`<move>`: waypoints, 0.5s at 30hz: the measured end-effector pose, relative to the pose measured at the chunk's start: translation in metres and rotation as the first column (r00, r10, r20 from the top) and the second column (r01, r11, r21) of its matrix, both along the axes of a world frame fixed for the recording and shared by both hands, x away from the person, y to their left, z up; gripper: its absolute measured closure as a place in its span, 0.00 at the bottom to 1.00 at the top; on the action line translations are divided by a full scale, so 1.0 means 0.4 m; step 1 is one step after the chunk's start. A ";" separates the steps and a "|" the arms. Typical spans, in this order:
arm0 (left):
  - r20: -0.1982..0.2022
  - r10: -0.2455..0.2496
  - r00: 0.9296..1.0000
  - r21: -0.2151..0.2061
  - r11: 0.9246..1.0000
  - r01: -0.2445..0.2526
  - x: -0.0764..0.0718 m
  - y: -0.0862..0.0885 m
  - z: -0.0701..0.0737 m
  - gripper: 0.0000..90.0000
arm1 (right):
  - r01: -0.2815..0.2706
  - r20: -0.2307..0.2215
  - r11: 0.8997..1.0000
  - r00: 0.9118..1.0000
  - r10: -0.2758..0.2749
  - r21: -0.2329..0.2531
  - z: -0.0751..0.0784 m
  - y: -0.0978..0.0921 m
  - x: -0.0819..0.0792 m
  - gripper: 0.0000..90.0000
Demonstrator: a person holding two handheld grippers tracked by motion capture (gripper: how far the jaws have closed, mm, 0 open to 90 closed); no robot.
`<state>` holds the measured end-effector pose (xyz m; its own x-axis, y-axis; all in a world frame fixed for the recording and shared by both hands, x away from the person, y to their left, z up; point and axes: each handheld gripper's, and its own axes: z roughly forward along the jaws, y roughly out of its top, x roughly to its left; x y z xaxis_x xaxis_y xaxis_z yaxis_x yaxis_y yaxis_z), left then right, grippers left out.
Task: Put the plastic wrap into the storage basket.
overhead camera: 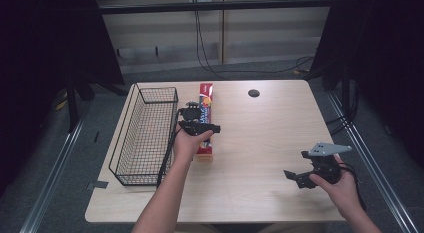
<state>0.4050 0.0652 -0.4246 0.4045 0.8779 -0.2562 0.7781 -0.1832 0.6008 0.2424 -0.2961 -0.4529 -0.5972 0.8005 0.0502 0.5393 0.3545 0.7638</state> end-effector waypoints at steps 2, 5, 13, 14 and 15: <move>-0.002 0.002 1.000 -0.001 1.000 -0.002 0.007 -0.005 -0.001 0.04 | 0.003 -0.002 1.000 1.000 -0.003 0.001 0.001 -0.001 0.000 0.04; -0.003 0.005 1.000 0.002 1.000 -0.005 0.017 -0.009 -0.003 0.04 | 0.005 0.002 1.000 1.000 -0.005 0.002 0.002 -0.003 -0.002 0.04; 0.001 0.027 1.000 0.008 1.000 -0.027 0.038 -0.010 -0.008 0.05 | 0.002 0.002 1.000 1.000 -0.002 0.006 0.003 -0.008 -0.003 0.04; 0.002 0.033 0.999 0.010 0.999 -0.033 0.042 -0.010 -0.010 0.05 | -0.004 0.002 1.000 1.000 0.004 0.007 0.003 -0.008 -0.003 0.04; 0.003 0.035 0.999 0.011 0.999 -0.035 0.044 -0.010 -0.012 0.05 | -0.004 0.002 1.000 1.000 0.004 0.007 0.003 -0.008 -0.003 0.04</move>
